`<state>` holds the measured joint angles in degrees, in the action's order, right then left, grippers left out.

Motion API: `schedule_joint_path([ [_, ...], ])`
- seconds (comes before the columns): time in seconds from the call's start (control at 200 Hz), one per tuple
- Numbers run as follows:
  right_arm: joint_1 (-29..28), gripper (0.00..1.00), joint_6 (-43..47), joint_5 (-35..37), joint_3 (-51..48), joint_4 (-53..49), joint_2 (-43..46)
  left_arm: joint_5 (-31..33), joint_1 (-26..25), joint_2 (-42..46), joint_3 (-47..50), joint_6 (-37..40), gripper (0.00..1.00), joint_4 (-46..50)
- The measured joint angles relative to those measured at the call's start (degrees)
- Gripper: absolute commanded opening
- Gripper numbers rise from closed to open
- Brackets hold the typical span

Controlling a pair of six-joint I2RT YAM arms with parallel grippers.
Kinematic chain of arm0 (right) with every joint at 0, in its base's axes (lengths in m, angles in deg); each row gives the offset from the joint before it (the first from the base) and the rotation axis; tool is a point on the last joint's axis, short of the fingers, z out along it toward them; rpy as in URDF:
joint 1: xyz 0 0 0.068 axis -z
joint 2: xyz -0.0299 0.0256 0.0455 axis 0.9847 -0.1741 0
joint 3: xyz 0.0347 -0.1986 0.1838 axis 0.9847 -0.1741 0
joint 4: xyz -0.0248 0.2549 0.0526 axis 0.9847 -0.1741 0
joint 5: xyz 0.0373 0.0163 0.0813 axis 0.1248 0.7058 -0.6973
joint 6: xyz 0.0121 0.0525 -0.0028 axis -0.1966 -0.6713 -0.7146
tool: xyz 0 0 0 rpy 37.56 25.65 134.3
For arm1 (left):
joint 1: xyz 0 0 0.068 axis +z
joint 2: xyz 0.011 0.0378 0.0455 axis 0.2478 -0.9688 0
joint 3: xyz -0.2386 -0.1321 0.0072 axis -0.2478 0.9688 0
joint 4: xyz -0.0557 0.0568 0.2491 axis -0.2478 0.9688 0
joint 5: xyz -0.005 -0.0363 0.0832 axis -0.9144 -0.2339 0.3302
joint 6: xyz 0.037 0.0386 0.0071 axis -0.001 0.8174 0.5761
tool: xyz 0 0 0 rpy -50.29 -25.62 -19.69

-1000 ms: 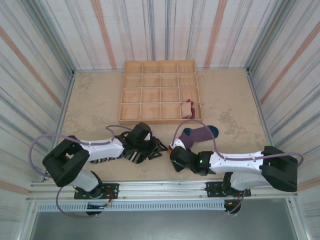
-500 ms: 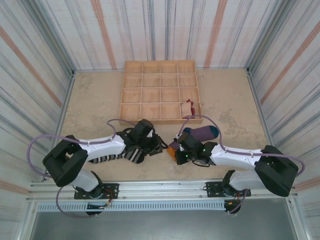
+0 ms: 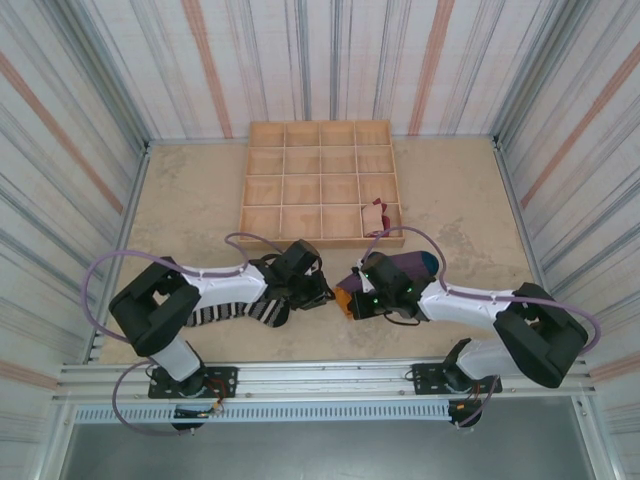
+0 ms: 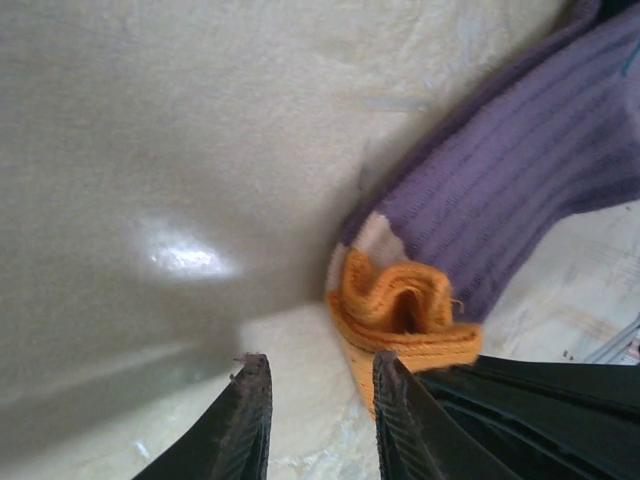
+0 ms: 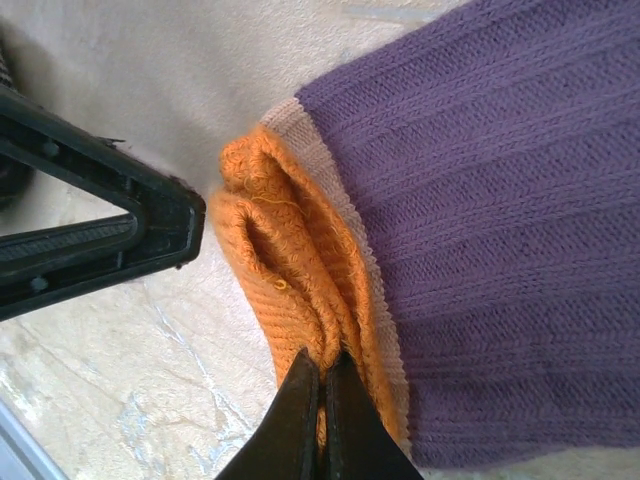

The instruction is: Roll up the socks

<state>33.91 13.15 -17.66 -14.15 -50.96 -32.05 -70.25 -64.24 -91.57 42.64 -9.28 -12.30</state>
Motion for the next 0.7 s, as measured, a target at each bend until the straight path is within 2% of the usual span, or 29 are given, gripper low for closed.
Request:
schedule_joint_path([
  [0.286, 3.3, 0.0, -0.5, -4.9, 0.0, 1.6, -1.8, 1.5, 0.0, -2.2, -1.3, 0.6, 0.37, -1.3],
  [0.701, 5.9, 0.0, -2.4, -9.2, 0.5, 4.2, -4.6, 2.1, -0.5, -3.7, 0.0, -0.3, 0.37, -9.0],
])
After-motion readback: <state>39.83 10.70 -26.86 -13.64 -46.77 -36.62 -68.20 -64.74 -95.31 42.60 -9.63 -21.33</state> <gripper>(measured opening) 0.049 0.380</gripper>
